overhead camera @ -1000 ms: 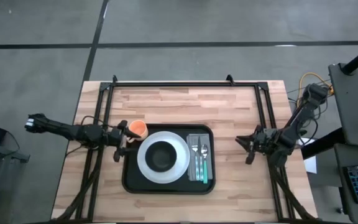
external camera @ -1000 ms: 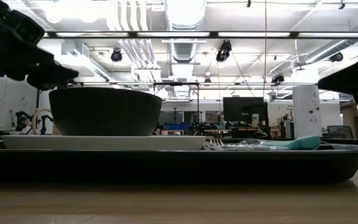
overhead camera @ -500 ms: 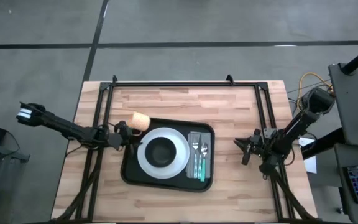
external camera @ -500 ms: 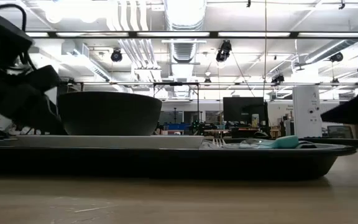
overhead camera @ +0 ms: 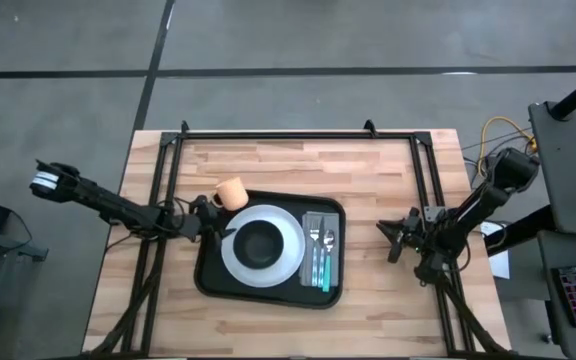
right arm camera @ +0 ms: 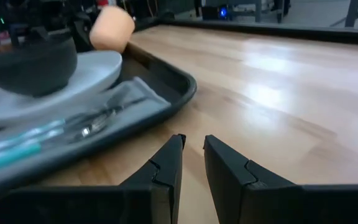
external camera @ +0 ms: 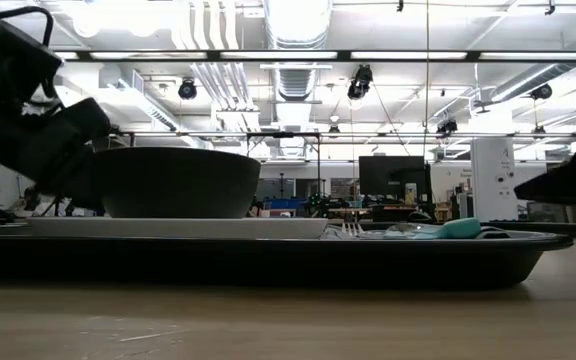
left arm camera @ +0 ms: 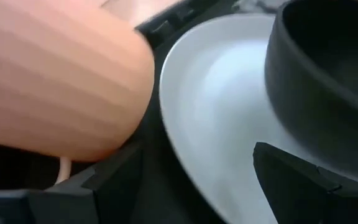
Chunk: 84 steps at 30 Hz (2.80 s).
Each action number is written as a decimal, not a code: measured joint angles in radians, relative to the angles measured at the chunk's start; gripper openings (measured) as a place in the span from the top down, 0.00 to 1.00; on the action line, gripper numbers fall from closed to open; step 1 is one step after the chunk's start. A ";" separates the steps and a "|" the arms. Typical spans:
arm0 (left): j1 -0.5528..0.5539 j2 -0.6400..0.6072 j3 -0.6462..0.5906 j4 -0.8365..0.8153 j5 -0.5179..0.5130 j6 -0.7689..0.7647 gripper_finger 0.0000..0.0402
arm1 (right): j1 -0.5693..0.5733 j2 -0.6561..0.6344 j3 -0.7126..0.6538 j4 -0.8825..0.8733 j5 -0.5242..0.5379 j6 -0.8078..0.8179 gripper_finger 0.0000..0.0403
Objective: Set up tray
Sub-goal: Adjust the light orange mug on the black serving tray
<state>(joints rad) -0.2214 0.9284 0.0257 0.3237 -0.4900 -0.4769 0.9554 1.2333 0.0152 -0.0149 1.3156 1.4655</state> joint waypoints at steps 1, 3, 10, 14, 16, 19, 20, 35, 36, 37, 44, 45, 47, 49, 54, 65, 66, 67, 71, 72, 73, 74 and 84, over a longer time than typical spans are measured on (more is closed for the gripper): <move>0.000 -0.007 0.004 0.001 0.002 -0.007 0.30 | 0.000 -0.011 0.001 0.001 0.012 -0.006 0.85; 0.001 -0.021 0.015 0.001 0.023 -0.009 0.30 | 0.000 -0.038 0.004 0.001 0.028 -0.033 0.85; 0.000 -0.096 0.060 -0.025 0.041 0.039 0.30 | 0.000 -0.182 0.084 0.002 0.046 -0.356 0.85; 0.000 -0.140 0.097 -0.062 0.043 0.078 0.30 | -0.001 -0.277 0.166 0.002 0.046 -0.624 0.85; 0.000 -0.158 0.123 -0.088 0.044 0.095 0.30 | -0.001 -0.322 0.212 0.002 0.047 -0.747 0.85; 0.000 -0.188 0.172 -0.147 0.043 0.118 0.30 | -0.001 -0.375 0.278 0.002 0.047 -0.917 0.85; 0.000 -0.199 0.192 -0.176 0.043 0.128 0.30 | -0.001 -0.390 0.298 0.000 0.047 -0.963 0.85; -0.001 -0.418 0.391 -0.466 0.052 0.216 0.30 | -0.001 -0.518 0.469 -0.007 0.050 -1.271 0.85; -0.001 -0.436 0.382 -0.467 0.052 0.216 0.30 | -0.001 -0.531 0.473 -0.007 0.053 -1.291 0.85; -0.002 -0.452 0.373 -0.467 0.057 0.215 0.30 | -0.001 -0.545 0.476 -0.007 0.053 -1.310 0.85; -0.002 -0.579 0.264 -0.364 0.125 0.217 0.30 | -0.001 -0.611 0.510 -0.008 0.054 -1.398 0.85; -0.002 -0.601 0.251 -0.364 0.125 0.218 0.30 | -0.001 -0.617 0.516 -0.007 0.054 -1.383 0.85; -0.002 -0.641 0.225 -0.359 0.126 0.217 0.30 | -0.001 -0.619 0.527 -0.004 0.052 -1.249 0.85; -0.003 -0.672 0.190 -0.359 0.125 0.215 0.30 | -0.001 -0.618 0.530 -0.006 0.050 -1.073 0.85; -0.003 -0.714 0.106 -0.341 0.127 0.098 0.30 | 0.000 -0.618 0.533 -0.029 0.050 -1.112 0.85; -0.002 -0.721 0.178 -0.390 0.091 0.261 0.30 | -0.001 -0.617 0.532 0.014 0.053 -1.126 0.85; -0.002 -0.719 0.200 -0.399 0.094 0.284 0.30 | -0.001 -0.618 0.532 0.020 0.054 -1.125 0.85; -0.002 -0.719 0.220 -0.395 0.100 0.293 0.30 | -0.001 -0.617 0.532 0.024 0.053 -1.117 0.85; -0.002 -0.704 0.267 -0.396 0.127 0.293 0.30 | -0.001 -0.607 0.532 0.018 0.053 -1.090 0.85; -0.002 -0.694 0.274 -0.416 0.126 0.291 0.30 | -0.001 -0.600 0.531 0.018 0.052 -1.096 0.85; -0.001 -0.677 0.289 -0.450 0.112 0.279 0.30 | -0.001 -0.593 0.531 0.018 0.049 -1.112 0.85; 0.000 -0.661 0.311 -0.506 0.067 0.250 0.30 | -0.001 -0.585 0.531 0.017 0.048 -1.130 0.85; 0.002 -0.477 0.549 -0.884 -0.176 -0.047 0.30 | -0.004 -0.507 0.531 0.019 0.048 -1.173 0.85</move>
<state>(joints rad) -0.2199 0.4514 0.5748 -0.5607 -0.6660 -0.5237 0.9514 0.7265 0.5461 0.0040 1.3640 0.2923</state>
